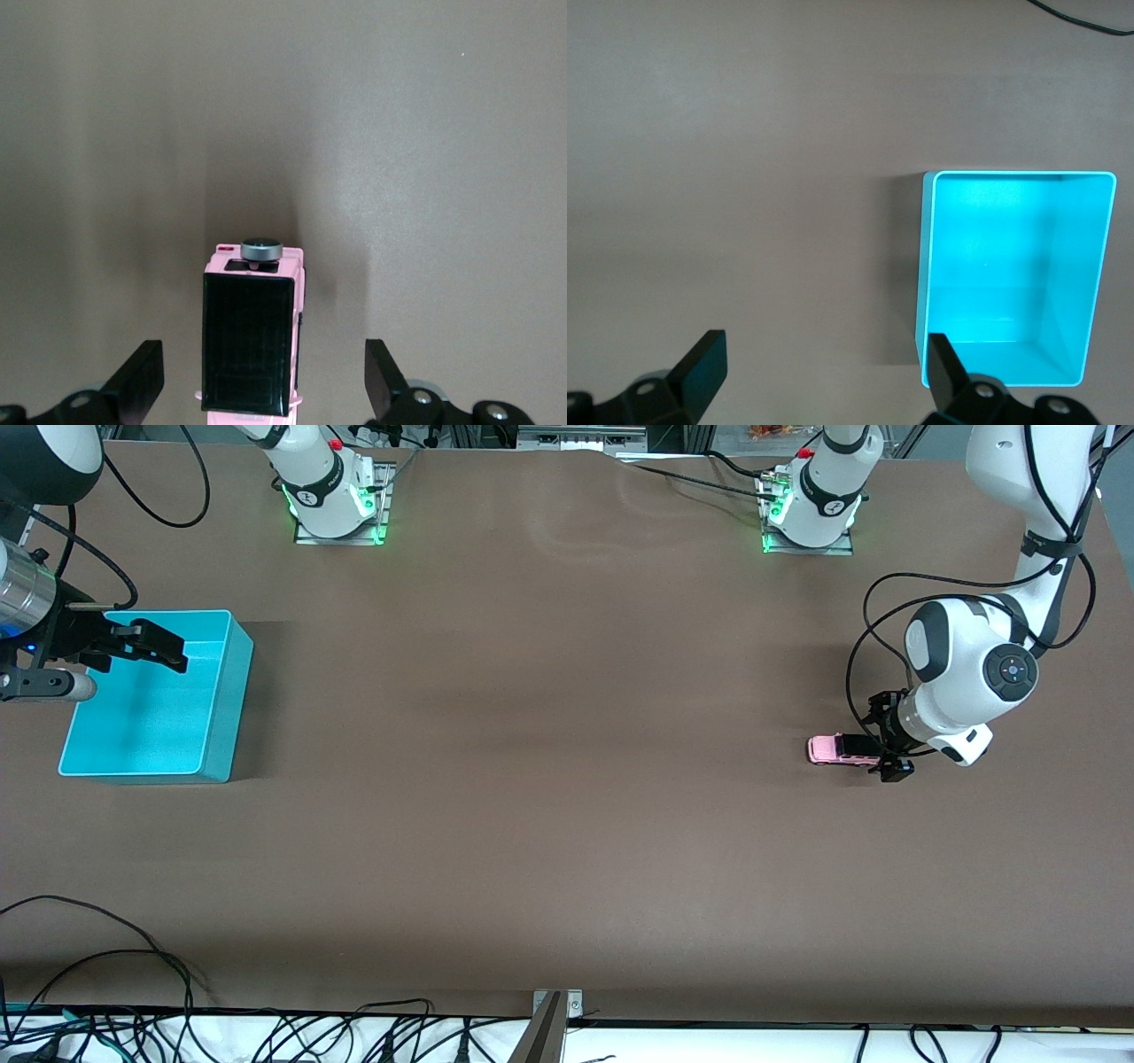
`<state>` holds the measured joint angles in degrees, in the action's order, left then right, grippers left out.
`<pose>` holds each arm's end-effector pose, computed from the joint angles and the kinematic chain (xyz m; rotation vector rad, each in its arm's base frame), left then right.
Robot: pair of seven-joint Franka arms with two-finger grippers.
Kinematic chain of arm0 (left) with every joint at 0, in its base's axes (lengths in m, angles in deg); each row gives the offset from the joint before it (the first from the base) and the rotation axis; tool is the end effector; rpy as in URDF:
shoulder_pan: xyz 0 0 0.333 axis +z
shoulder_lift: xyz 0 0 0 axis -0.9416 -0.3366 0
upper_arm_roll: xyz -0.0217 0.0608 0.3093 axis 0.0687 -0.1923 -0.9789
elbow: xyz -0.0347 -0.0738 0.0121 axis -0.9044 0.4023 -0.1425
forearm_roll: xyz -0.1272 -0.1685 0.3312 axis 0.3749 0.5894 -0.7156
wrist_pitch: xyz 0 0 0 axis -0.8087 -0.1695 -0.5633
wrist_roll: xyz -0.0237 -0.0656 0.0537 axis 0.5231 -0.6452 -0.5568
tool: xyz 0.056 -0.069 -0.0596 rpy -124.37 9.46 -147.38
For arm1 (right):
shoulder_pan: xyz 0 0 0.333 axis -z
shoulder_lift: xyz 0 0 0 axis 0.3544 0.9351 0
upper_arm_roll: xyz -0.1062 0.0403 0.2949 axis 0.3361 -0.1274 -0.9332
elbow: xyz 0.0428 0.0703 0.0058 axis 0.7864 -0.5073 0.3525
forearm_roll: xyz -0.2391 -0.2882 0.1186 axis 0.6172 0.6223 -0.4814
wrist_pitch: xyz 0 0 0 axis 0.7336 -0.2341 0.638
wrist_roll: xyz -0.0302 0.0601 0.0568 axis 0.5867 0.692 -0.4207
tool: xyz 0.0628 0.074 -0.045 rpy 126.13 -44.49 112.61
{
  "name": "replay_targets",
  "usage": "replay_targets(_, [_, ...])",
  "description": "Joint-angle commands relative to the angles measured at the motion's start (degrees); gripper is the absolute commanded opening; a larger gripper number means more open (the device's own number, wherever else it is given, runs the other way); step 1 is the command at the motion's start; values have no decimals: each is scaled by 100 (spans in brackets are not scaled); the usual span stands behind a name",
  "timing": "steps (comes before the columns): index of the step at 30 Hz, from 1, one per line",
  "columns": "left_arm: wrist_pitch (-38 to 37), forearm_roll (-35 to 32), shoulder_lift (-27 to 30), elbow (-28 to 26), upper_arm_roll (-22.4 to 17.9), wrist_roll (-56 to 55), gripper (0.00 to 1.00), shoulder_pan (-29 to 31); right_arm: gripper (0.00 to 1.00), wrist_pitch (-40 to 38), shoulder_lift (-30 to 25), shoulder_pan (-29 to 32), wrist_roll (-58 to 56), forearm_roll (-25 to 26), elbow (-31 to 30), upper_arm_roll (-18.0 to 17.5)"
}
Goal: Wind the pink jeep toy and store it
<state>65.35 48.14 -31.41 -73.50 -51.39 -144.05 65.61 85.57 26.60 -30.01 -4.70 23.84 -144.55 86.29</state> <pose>0.5534 0.0244 0.2250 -2.1687 -2.2605 0.0652 0.5821 0.0189 0.5733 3.1104 0.0318 -0.1120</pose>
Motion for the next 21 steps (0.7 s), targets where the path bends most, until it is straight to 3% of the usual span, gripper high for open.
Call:
replay_targets(1, [221,209,-146,-25,80,-18,100,-29,100,-36,124,-50,49,117,157,-10])
replay_targets(9, [397,201,-208,-156,98,44,95,-37,100,-36,132,-50,49,126,157,-10])
replay_targets(12, [485,201,-226,-200,98,35,88,-37,100,-36,124,-50,49,126,175,-10])
replay_targets(21, [494,183,-252,-192,98,44,34,-55,100,-36,124,-50,49,126,157,-10])
